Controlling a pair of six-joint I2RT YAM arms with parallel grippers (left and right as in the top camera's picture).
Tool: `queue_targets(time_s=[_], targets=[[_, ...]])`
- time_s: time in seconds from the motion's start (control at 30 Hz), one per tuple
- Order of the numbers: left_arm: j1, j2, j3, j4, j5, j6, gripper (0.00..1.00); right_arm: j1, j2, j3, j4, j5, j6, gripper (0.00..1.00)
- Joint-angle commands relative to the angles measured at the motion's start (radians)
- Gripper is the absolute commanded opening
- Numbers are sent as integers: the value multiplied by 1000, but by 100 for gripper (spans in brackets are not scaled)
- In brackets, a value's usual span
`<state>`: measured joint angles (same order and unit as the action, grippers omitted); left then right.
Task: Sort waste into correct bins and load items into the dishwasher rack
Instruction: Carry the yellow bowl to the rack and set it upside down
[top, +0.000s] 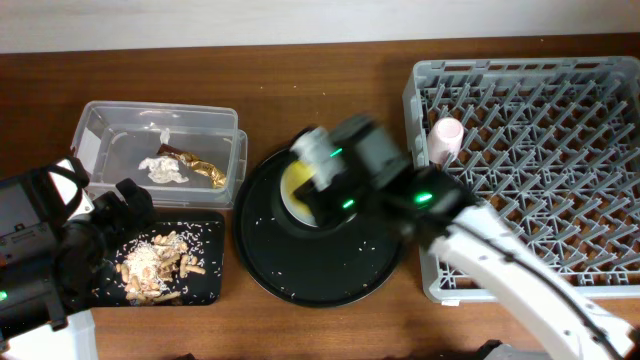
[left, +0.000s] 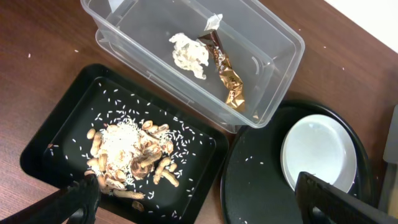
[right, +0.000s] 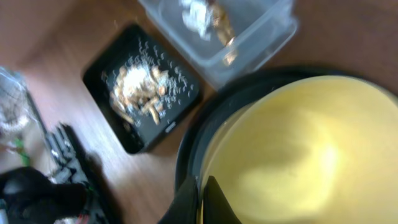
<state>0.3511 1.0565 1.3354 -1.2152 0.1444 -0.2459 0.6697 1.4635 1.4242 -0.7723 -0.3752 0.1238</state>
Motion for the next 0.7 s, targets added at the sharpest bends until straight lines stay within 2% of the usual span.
queue_targets(time_s=[0.0, 0.2, 0.33, 0.43, 0.67], targets=[[7, -2, 8, 0, -11, 5, 99, -297, -79, 17, 1, -294, -69, 4], [7, -2, 8, 0, -11, 5, 99, -717, -34, 17, 21, -665, -154, 4], [7, -2, 8, 0, -11, 4, 99, -949, 72, 17, 119, -882, -176, 4], [7, -2, 8, 0, -11, 5, 99, -1037, 163, 17, 206, -982, -175, 4], [7, -2, 8, 0, -11, 4, 99, -1143, 432, 17, 376, -1075, -142, 4]])
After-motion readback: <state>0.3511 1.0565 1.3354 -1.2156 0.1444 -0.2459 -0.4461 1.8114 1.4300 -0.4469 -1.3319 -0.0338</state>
